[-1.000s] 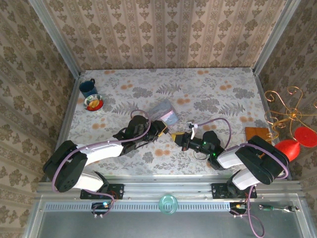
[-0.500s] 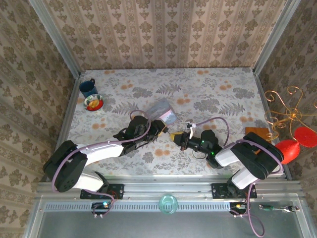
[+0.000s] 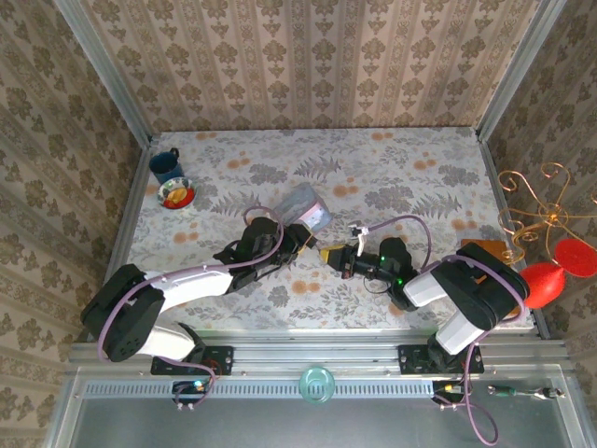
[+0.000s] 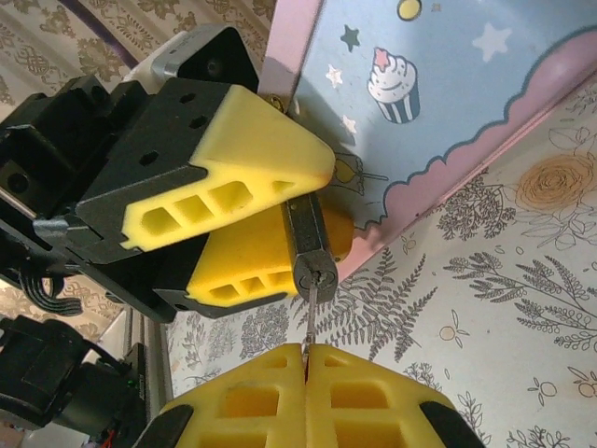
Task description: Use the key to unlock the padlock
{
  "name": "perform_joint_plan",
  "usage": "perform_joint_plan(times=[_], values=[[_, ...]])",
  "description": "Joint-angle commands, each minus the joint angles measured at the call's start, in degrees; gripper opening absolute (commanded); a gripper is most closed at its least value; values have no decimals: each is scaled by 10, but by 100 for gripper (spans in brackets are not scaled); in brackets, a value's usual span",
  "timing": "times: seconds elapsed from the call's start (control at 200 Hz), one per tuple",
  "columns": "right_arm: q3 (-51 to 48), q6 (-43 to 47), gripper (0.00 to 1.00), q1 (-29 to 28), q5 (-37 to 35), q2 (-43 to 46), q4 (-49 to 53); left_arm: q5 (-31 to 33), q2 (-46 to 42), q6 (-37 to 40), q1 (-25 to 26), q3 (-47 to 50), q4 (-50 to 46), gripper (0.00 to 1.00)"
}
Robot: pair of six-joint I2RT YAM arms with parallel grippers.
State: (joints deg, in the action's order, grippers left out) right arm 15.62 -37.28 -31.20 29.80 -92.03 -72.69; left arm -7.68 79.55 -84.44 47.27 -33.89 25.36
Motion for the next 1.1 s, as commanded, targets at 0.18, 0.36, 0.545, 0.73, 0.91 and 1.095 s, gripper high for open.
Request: perform_joint_plan(times=[0.18, 0.36, 0.545, 0.73, 0.91, 1.095], values=[[45, -4, 0, 52, 50, -5, -17, -108, 30, 21, 30, -54, 49, 10], [45, -22, 0, 87, 81, 3, -16, -121, 27, 57, 25, -65, 4, 10], [42, -29, 0, 91, 83, 14, -13, -133, 26, 89, 10, -67, -39, 9], [36, -32, 0, 91, 83, 20, -11, -135, 26, 118, 3, -75, -76, 9], [36, -36, 0, 91, 84, 26, -1, -141, 32, 134, 0, -79, -90, 9], [36, -33, 0, 79, 78, 15, -5, -143, 40, 119, 6, -81, -59, 9]])
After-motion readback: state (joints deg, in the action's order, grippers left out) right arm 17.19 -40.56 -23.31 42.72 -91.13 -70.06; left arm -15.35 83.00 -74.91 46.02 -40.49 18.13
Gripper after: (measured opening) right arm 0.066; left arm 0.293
